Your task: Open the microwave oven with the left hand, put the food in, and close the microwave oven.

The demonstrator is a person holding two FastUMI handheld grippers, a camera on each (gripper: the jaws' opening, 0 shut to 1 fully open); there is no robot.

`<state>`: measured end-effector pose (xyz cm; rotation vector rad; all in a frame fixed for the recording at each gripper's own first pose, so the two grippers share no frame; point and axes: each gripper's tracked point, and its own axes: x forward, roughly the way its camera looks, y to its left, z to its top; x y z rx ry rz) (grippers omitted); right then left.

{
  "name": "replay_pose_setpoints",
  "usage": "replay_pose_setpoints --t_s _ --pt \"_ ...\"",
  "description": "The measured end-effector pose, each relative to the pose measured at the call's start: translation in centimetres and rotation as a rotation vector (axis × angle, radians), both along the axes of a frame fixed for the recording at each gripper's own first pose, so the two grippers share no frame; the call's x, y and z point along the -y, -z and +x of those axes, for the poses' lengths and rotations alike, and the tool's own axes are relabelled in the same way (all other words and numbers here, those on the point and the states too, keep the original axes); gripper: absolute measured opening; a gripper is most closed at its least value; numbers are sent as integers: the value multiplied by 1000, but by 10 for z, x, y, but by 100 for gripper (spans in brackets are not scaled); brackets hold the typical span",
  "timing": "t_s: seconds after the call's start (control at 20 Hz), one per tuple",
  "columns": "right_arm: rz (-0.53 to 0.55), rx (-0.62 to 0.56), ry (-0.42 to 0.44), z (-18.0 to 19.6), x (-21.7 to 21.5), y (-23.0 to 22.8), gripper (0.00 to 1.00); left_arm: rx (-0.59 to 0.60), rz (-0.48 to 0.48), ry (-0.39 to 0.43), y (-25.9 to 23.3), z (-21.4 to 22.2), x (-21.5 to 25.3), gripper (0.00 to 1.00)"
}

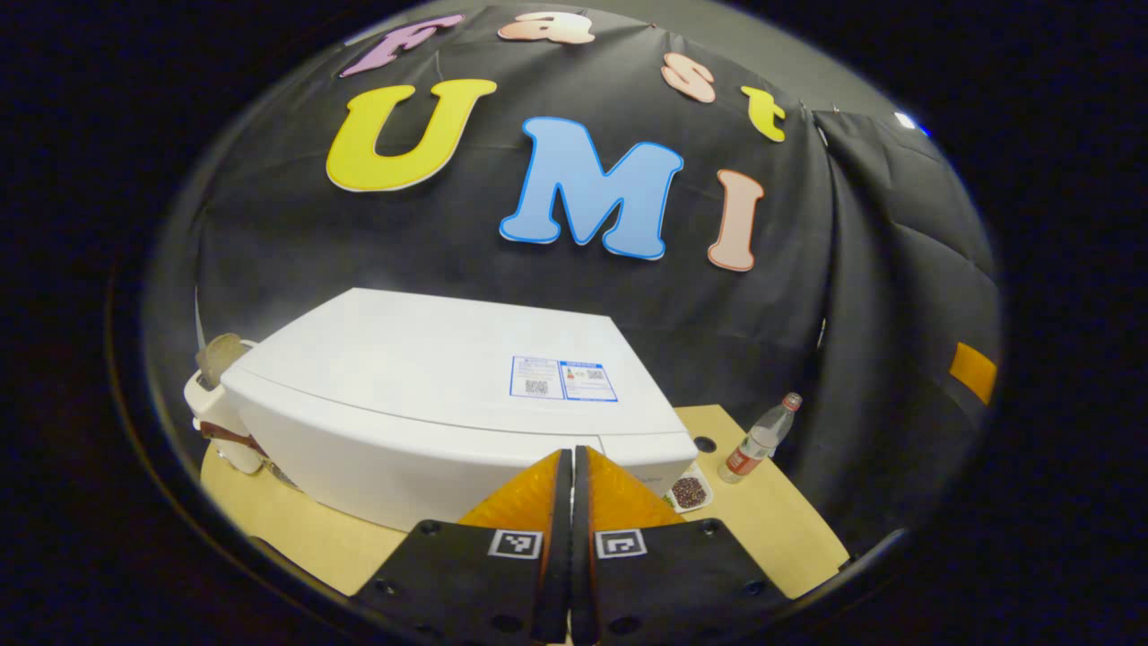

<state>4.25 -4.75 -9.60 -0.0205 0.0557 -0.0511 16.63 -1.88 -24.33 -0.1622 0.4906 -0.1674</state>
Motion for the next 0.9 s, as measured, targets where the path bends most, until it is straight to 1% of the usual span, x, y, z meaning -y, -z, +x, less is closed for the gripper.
replay_pose_setpoints --t_s 0.05,0.2,0.25,0.3,0.4,0.45,0.5,0.55,0.6,0.7,0.8,0.9 --pt "-2 8 -1 -2 -3 -5 95 37 -19 20 -15 -3 3 10" --pt "-10 21 -22 -9 -21 -12 95 159 58 -8 -59 -22 -19 92" --pt "-15 24 -33 -13 -28 -14 95 190 78 -8 -77 -33 -19 86" --pt "-14 27 -43 -15 -35 -17 95 219 89 -9 -93 -43 -20 100" --pt "-7 43 -57 -24 -49 -27 95 276 106 -16 -123 -64 -21 100" --pt "-2 54 -61 -29 -56 -34 95 304 116 -20 -138 -73 -21 95" --pt "2 65 -64 -32 -62 -40 95 330 131 -19 -153 -83 -21 96" --pt "6 75 -70 -36 -68 -45 95 360 145 -18 -166 -93 -21 99" --pt "7 80 -78 -39 -76 -49 95 385 150 -12 -180 -101 -19 95" --pt "0 90 -85 -48 -85 -56 95 423 150 15 -202 -117 -14 96" --pt "-2 103 -85 -56 -96 -63 95 466 164 17 -223 -130 -18 98" --pt "5 110 -84 -63 -106 -69 95 481 162 22 -232 -142 -19 98"
